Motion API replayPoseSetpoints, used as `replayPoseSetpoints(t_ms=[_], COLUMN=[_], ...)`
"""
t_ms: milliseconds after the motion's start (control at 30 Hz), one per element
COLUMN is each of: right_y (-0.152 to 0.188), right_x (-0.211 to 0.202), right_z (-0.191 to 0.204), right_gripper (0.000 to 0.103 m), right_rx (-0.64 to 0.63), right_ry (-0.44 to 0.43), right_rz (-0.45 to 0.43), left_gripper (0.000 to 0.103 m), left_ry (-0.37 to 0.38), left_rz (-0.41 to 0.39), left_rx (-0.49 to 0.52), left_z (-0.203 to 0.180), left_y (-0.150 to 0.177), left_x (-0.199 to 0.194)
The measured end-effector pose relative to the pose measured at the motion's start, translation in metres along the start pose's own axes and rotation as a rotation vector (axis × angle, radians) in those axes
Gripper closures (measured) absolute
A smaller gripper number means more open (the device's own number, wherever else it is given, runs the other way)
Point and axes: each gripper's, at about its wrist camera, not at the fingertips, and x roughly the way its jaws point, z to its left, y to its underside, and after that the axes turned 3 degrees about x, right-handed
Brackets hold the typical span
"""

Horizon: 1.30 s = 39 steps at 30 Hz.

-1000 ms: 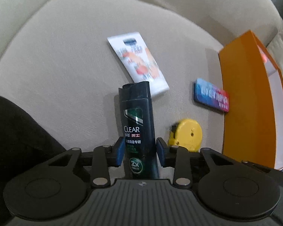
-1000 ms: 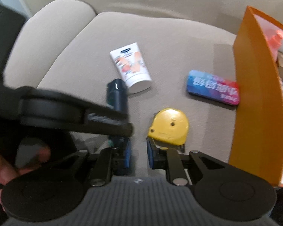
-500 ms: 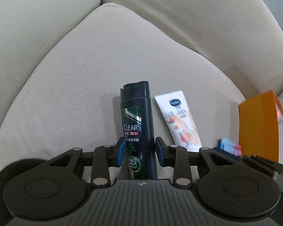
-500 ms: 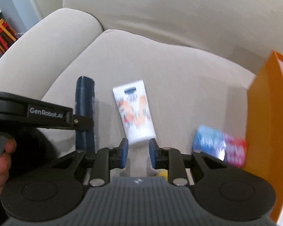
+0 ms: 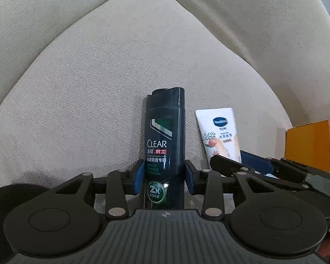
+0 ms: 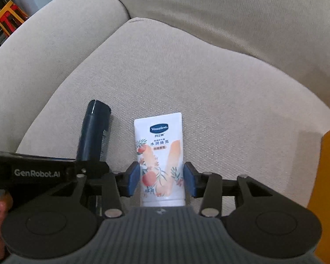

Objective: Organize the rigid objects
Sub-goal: 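Lift the CLEAR bottle with the left tool while the right tool grasps the white Vaseline tube, then carry the CLEAR bottle with the left tool while the right tool carries the Vaseline tube toward the box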

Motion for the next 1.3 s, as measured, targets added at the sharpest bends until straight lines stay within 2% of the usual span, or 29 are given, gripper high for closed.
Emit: replayPoseSetpoints(t_ms=[133, 367, 533, 767, 1100, 1300], right_y=[0.002, 0.007, 0.02, 0.047, 0.071, 0.094], right_x=[0.005, 0.004, -0.015, -0.057, -0.144, -0.193], right_z=[-0.007, 0.0, -0.004, -0.018, -0.046, -0.078], right_gripper=[0.057, 0.059, 0.06, 0.06, 0.06, 0.06], right_rx=[0.046, 0.055, 0.131, 0.217, 0.304, 0.335], right_ry=[-0.018, 0.024, 0.02, 0.006, 0.022, 0.061], right_rz=[0.0, -0.015, -0.044, -0.143, -0.344, -0.41], left_gripper=[0.061, 0.062, 0.062, 0.062, 0.062, 0.062], left_ry=[0.005, 0.003, -0.001, 0.025, 0.102, 0.183], left_rz=[-0.001, -0.014, -0.041, -0.092, -0.163, -0.177], left_rx=[-0.003, 0.009, 0.049, 0.103, 0.244, 0.36], left_z=[0.0, 0.003, -0.003, -0.021, -0.091, -0.154], left_y=[0.0, 0.004, 0.01, 0.026, 0.039, 0.05], left_x=[0.0, -0.008, -0.017, -0.042, -0.099, -0.12])
